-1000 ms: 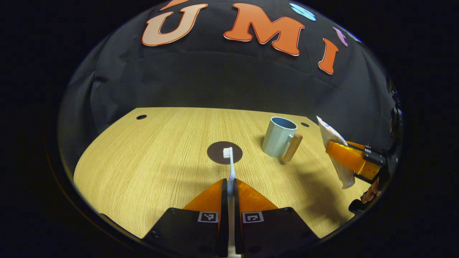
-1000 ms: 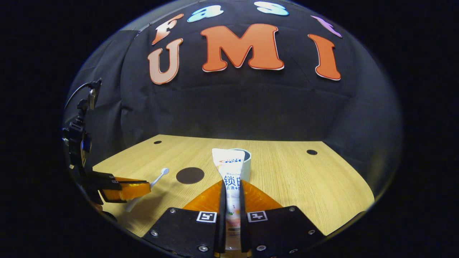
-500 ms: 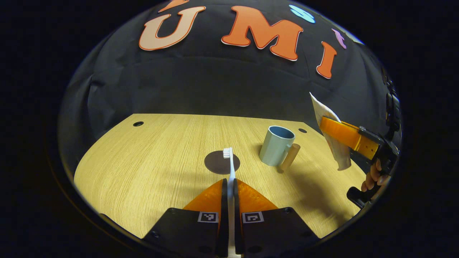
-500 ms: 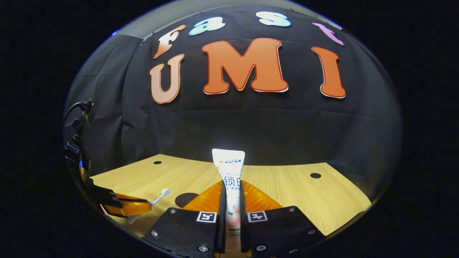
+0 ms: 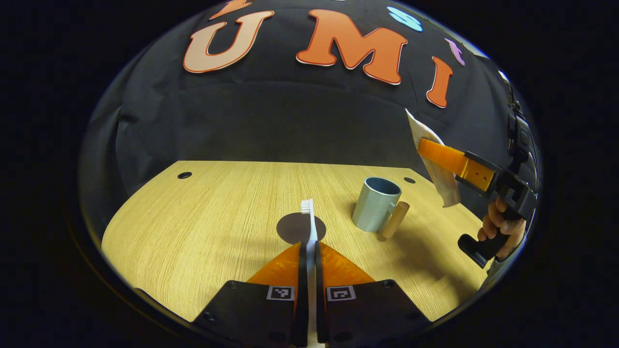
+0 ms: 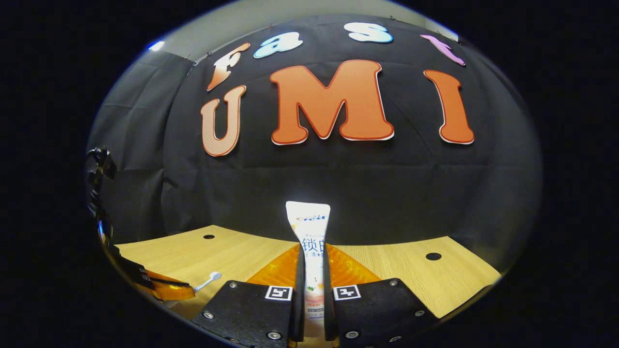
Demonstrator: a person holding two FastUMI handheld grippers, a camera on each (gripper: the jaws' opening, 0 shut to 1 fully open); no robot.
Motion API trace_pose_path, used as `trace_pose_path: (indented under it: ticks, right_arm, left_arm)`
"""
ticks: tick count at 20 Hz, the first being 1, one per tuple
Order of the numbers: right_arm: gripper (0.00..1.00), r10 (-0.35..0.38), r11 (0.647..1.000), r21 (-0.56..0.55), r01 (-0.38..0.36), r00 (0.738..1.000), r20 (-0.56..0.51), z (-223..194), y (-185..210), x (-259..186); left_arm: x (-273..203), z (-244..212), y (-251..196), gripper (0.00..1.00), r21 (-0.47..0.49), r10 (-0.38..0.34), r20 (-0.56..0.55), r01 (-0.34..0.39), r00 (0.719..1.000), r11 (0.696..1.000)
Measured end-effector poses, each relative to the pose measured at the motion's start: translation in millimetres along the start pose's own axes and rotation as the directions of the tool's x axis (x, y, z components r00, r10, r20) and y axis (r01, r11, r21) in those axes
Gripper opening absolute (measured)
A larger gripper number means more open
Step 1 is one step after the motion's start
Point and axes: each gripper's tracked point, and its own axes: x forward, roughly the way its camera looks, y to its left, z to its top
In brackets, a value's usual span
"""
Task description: Put the toothbrush and toothpaste on the desktop into the cup, then pick up the cup and place it on the coaster on the desktop.
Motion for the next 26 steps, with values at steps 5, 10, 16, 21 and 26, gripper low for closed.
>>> trace_pose_path:
  ticks: [5, 10, 16, 21, 26]
  right_arm:
    - [0.17, 0.021, 0.999, 0.026, -0.022, 0.999, 0.037, 2, -3, 26]
    - [0.16, 0.051, 0.995, 0.083, -0.056, 0.996, 0.070, 4, -2, 49]
    - [0.17, 0.073, 0.989, 0.122, -0.080, 0.995, 0.061, -3, -1, 83]
    - [0.17, 0.102, 0.991, 0.085, -0.107, 0.993, 0.060, -10, 4, 93]
    - [0.17, 0.125, 0.987, 0.101, -0.126, 0.992, 0.019, -32, 3, 102]
  left_arm:
    - [4, -1, 2, 0.10, 0.002, 0.004, -0.008, -0.004, 1.000, 1.000]
    - [5, -3, 2, 0.09, 0.004, 0.006, -0.021, -0.006, 1.000, 1.000]
    - [7, -3, 0, 0.10, -0.006, 0.003, -0.025, -0.003, 1.000, 1.000]
    - [8, -5, 0, 0.10, -0.023, 0.002, -0.031, -0.003, 1.000, 1.000]
    - [6, -2, -2, 0.10, -0.037, 0.008, -0.030, -0.009, 1.000, 0.999]
